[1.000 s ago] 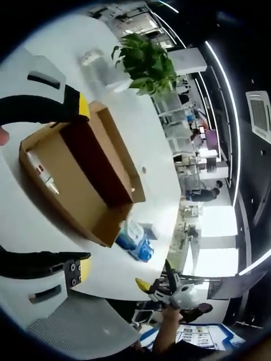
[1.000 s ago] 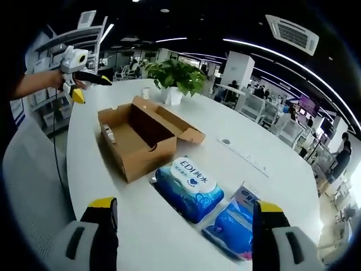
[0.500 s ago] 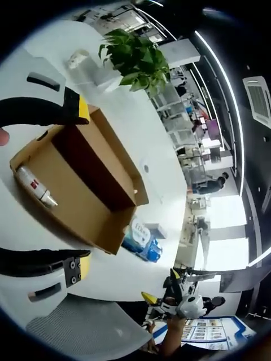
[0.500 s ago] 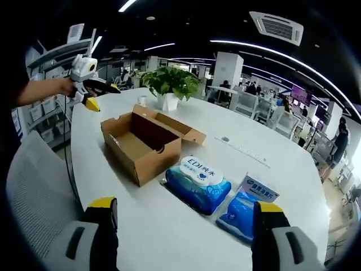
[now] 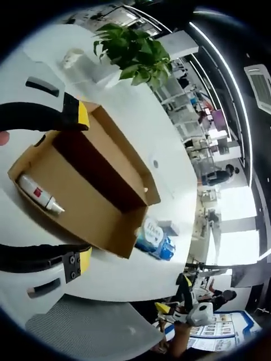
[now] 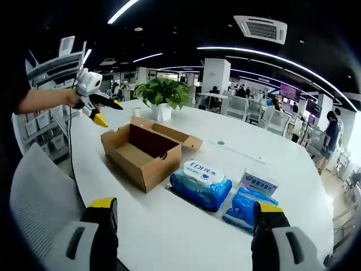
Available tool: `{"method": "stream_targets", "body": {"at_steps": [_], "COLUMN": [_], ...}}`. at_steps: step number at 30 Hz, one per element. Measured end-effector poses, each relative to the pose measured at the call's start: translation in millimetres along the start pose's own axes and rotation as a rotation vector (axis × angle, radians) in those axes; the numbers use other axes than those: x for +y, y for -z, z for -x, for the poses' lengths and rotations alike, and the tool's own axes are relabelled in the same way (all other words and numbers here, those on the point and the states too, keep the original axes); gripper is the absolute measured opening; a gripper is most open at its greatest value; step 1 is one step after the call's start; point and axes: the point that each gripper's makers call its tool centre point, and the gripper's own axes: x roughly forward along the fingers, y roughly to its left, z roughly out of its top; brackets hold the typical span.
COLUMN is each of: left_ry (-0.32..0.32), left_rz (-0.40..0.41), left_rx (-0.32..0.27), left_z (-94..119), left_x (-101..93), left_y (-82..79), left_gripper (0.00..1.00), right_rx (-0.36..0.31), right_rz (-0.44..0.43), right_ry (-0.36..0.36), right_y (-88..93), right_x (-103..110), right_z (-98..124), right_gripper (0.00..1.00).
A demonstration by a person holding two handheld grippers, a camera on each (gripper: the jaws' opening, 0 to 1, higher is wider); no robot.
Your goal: Operate the shoe box by opening the lid, removing the specified soft item, and placing it in the target area until the item is outside and the box remains undamaged.
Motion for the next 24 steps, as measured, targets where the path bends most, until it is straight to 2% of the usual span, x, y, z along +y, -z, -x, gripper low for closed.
{"method": "stream_targets", "body": {"at_steps": [8, 15, 20, 24], "left_ry": [0.083, 0.107, 0.137, 0.175], "left_rz": [-0.065, -0.080, -0.118, -0.130], "left_rx": [0.075, 0.109, 0.194, 0.239], "left_z": [-17.3, -30.7, -43.5, -50.9], "left_x": [-5.3, 0.7, 4.5, 2.6], "left_y": [3.4, 5.5, 20.7, 29.3], "left_gripper": [0.80, 0.79, 0.78, 0.76], "right_rx": [0.007, -0.005, 0.001, 0.005], "right_rz": [-0.016, -0.048, -0.055, -0.052], "right_ry": [-0.011, -0.019, -0.023, -0.033], "right_y": [8.0, 9.5, 14.3, 16.1], "right_x": [8.8, 15.8, 23.3, 28.6], "right_z": [8.4, 13.6, 13.0, 13.3], "right_gripper": [0.99, 0.99, 0.99, 0.99]}}
